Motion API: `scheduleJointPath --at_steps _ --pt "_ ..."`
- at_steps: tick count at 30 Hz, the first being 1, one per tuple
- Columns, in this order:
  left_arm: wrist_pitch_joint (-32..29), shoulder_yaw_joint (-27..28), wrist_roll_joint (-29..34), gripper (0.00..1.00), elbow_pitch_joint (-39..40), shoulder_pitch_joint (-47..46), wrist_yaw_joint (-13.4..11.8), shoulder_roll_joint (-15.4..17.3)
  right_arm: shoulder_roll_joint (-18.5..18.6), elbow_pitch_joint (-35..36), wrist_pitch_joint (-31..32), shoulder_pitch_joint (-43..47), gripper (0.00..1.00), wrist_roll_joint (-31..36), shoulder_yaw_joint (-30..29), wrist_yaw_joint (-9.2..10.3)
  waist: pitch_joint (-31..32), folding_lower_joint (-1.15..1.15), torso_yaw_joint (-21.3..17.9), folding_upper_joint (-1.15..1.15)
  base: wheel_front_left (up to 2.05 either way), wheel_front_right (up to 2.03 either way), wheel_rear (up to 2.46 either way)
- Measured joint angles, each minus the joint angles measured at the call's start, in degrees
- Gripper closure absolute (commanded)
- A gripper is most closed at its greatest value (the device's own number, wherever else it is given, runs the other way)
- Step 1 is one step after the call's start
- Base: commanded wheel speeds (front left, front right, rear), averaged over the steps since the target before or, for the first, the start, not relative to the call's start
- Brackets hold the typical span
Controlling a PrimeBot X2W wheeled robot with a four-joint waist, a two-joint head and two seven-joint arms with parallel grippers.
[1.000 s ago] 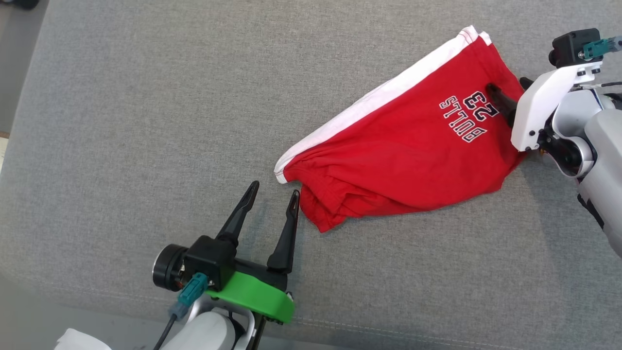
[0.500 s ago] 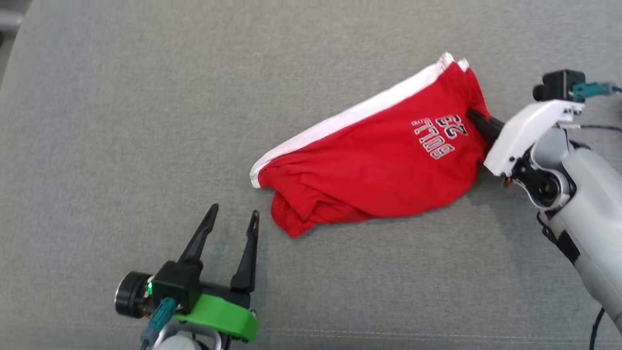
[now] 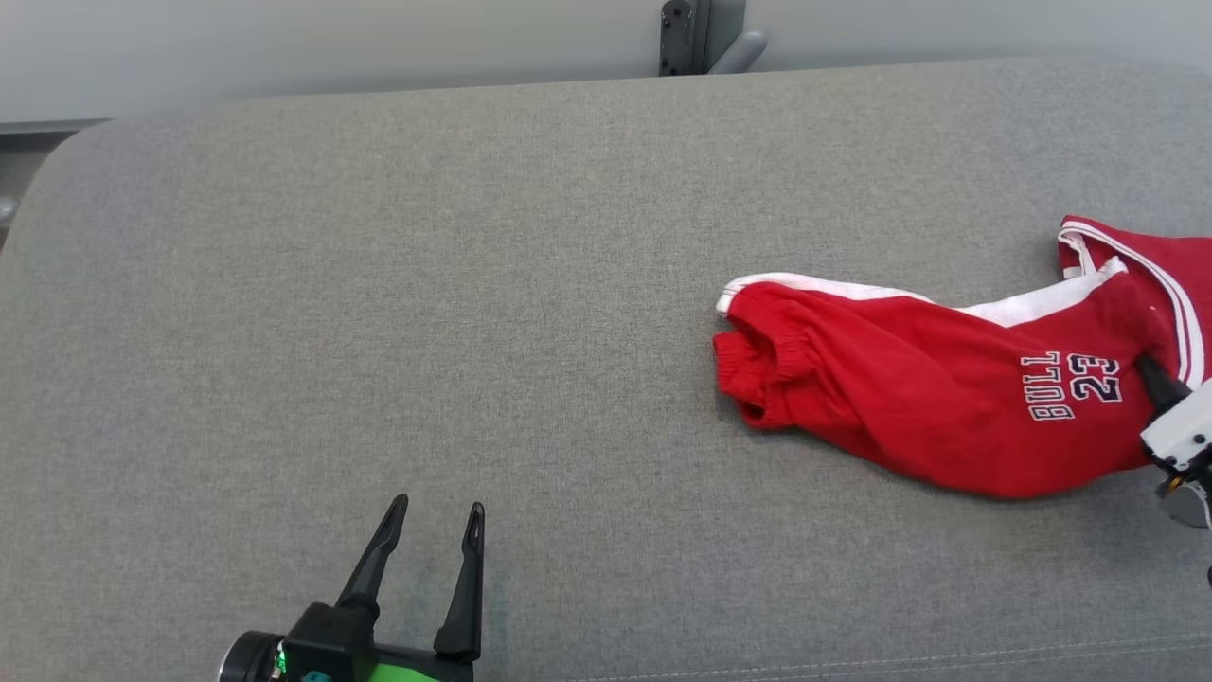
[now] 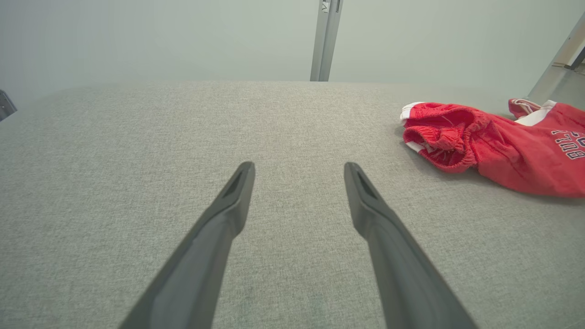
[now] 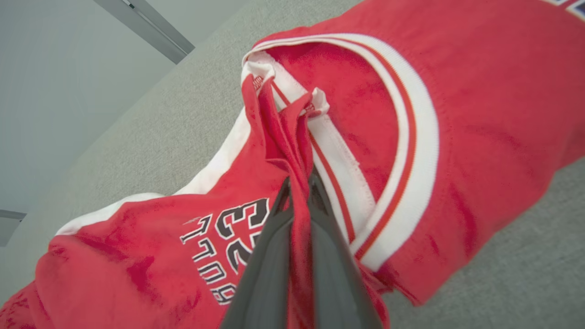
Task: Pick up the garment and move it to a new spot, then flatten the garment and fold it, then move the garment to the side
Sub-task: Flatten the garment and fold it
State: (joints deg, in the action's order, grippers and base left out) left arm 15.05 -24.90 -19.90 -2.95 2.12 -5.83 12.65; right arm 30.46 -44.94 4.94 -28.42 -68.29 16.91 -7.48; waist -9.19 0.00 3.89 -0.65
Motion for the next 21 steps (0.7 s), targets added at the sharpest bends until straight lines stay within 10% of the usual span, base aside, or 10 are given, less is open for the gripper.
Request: scheduleJointPath --at_steps 10,21 --pt "0.00 5.64 4.41 0.00 -2.00 3.67 5.28 -5.58 -1.48 7.39 -3.26 -1.48 1.00 6.09 -0.97 0.00 4.05 0.00 -0.52 0.00 0.00 0.00 0.00" --pt "0.00 7.84 8.16 0.00 -4.44 3.40 9.89 -8.12 -20.94 10.31 0.22 -3.81 1.00 21.45 0.81 0.00 2.53 0.00 0.89 0.00 0.00 0.00 0.00"
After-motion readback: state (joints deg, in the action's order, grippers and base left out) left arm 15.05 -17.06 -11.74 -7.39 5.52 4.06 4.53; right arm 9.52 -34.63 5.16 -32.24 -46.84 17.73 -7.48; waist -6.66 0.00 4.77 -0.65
